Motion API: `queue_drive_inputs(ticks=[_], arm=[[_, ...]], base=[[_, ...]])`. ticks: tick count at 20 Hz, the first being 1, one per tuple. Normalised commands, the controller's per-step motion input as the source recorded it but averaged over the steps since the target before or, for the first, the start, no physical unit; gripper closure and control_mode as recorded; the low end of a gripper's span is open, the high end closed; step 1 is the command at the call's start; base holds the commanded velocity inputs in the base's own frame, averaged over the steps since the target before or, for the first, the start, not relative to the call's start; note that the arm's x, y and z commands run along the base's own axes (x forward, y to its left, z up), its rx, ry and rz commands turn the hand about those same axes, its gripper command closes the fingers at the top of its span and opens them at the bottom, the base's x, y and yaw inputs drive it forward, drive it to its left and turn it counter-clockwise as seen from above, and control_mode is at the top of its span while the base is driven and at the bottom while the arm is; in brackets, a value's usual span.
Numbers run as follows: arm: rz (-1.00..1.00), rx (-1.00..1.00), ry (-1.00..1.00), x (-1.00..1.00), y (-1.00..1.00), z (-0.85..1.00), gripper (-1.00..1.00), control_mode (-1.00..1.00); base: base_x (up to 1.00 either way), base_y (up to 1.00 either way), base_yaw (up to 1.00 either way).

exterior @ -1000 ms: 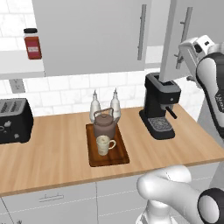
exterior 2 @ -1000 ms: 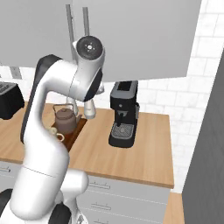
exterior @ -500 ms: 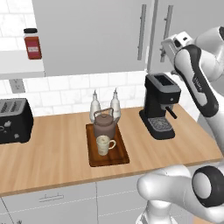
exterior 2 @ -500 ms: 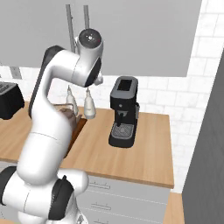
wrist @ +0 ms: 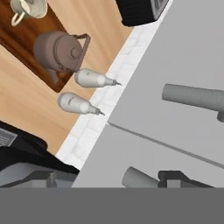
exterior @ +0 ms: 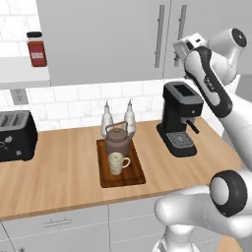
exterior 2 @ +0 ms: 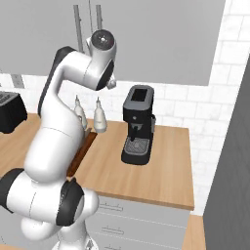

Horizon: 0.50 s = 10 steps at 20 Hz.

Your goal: Pick the kettle from the counter and place it on the tray. Then pick the mug from the cabinet and place it on the tray. Then close the cabinet doors.

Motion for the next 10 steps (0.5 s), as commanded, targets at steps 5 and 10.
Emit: queue_drive_inputs(ticks=[5,10], arm=[[-0.04,-0.03,0.0,0.42,0.0,-0.21,-1.0,-1.0],[-0.04,-0.02,0.0,0.36,0.0,-0.31,-1.0,-1.0]], base=[[0.0,0.0,0.0],[0.0,0.0,0.0]])
